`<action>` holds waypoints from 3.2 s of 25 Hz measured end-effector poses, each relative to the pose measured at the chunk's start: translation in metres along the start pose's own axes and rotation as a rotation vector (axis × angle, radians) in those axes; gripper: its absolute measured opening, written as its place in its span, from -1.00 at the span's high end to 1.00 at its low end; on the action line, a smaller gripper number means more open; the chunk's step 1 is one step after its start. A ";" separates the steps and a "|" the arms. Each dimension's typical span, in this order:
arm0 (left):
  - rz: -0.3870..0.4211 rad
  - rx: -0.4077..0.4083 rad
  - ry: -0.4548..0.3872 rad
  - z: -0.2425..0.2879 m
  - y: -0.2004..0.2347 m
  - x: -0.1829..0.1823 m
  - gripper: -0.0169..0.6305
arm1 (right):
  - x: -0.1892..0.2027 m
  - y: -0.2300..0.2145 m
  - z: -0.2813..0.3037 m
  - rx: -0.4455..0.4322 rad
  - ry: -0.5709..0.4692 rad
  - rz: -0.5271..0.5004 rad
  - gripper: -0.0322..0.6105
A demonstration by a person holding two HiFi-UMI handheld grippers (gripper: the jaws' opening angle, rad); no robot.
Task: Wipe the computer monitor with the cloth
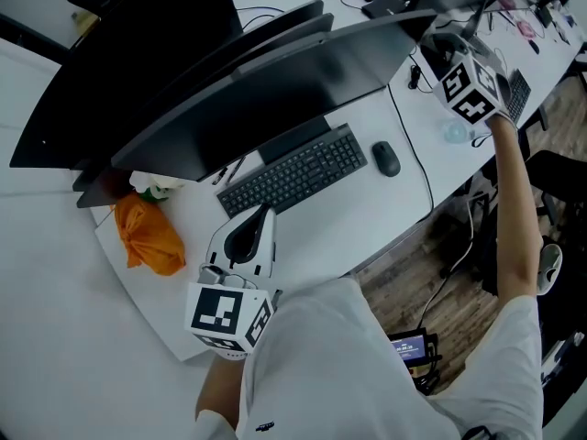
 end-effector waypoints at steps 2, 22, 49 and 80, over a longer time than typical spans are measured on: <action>0.001 0.001 0.003 0.000 0.001 0.001 0.89 | 0.004 0.016 0.009 -0.005 0.016 -0.021 0.81; -0.008 -0.031 0.109 0.006 0.015 0.034 0.89 | 0.052 0.136 0.109 -0.228 0.070 -0.148 0.81; -0.013 -0.037 0.206 0.011 0.008 0.075 0.89 | 0.007 0.213 0.152 -0.311 -0.269 0.674 0.81; -0.130 -0.182 0.095 -0.095 0.044 0.103 0.89 | -0.190 0.300 0.106 -0.361 -0.481 0.678 0.81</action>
Point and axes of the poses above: the fingertips, and each gripper's own axes: z forward along the fingers, y to its left, x out of its underside, the point moved 1 cm from there along -z, backward along the fingers, and after that the axes turned 4 degrees about -z, right-handed, at the moved point
